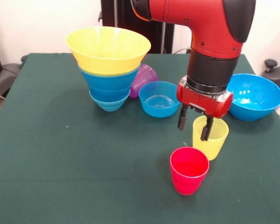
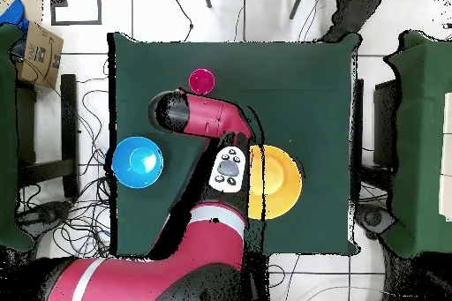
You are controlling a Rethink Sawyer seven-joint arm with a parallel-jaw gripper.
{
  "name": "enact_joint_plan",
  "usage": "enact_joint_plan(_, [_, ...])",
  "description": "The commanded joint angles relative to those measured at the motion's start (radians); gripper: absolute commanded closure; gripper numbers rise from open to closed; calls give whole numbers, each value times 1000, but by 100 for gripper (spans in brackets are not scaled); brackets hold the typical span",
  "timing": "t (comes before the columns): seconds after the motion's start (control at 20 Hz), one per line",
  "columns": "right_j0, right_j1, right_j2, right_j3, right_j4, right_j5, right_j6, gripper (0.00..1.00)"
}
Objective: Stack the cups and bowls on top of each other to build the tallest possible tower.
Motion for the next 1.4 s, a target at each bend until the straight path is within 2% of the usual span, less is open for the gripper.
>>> enact_joint_plan(0.05, [14, 0, 50, 2, 30, -37, 174, 0])
enact_joint_plan(0.3, [14, 5, 61, 13, 37, -48, 168, 0])
enact_joint_plan(0.7, [-2, -82, 106, 102, 48, -9, 128, 0])
enact_joint_plan(1.4, [-52, -160, 162, 203, 29, -21, 68, 0])
